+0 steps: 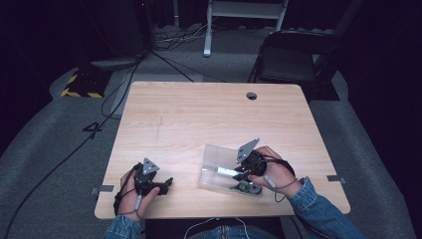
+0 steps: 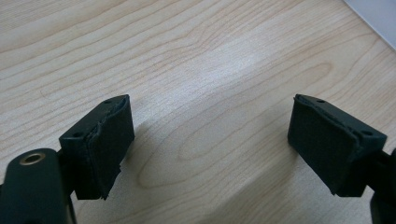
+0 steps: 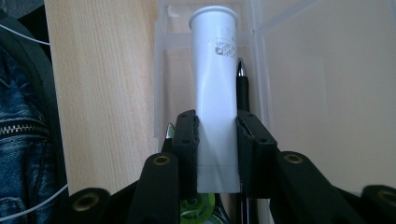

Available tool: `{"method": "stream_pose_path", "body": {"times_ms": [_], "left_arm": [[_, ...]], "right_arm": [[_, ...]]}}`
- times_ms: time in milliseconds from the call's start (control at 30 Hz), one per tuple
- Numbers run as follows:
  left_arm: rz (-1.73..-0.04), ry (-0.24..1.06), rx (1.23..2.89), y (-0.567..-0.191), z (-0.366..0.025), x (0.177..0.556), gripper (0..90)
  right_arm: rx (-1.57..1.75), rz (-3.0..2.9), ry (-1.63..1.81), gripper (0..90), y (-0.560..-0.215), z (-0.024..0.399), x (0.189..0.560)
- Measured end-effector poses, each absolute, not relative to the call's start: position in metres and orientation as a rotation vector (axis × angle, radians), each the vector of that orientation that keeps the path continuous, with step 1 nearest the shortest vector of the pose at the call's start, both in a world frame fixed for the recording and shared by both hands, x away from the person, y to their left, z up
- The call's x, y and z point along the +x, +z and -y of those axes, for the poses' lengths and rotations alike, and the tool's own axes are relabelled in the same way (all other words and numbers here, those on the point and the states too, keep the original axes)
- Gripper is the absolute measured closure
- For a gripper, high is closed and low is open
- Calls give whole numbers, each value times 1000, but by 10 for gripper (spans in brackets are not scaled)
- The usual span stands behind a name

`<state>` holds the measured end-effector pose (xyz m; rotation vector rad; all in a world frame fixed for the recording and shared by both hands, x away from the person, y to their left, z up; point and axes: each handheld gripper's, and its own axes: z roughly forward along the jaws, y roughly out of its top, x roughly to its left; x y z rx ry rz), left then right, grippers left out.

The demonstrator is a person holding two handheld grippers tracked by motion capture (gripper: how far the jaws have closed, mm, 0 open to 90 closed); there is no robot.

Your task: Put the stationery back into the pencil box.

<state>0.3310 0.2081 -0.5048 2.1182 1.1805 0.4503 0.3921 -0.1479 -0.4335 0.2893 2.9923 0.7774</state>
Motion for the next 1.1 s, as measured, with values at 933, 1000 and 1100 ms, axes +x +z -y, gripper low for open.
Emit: {"method": "stream_pose_path", "body": {"times_ms": [933, 1000, 1100], "left_arm": [[-1180, 450, 2119, -505, -208, 331, 149], [-1181, 450, 2117, -505, -208, 331, 149], [-1180, 450, 2118, -505, -208, 331, 149]], "right_arm": [[250, -3010, 678, 715, -456, 128, 395], [241, -3010, 680, 715, -457, 128, 395], [251, -3004, 680, 714, -458, 128, 396]]}}
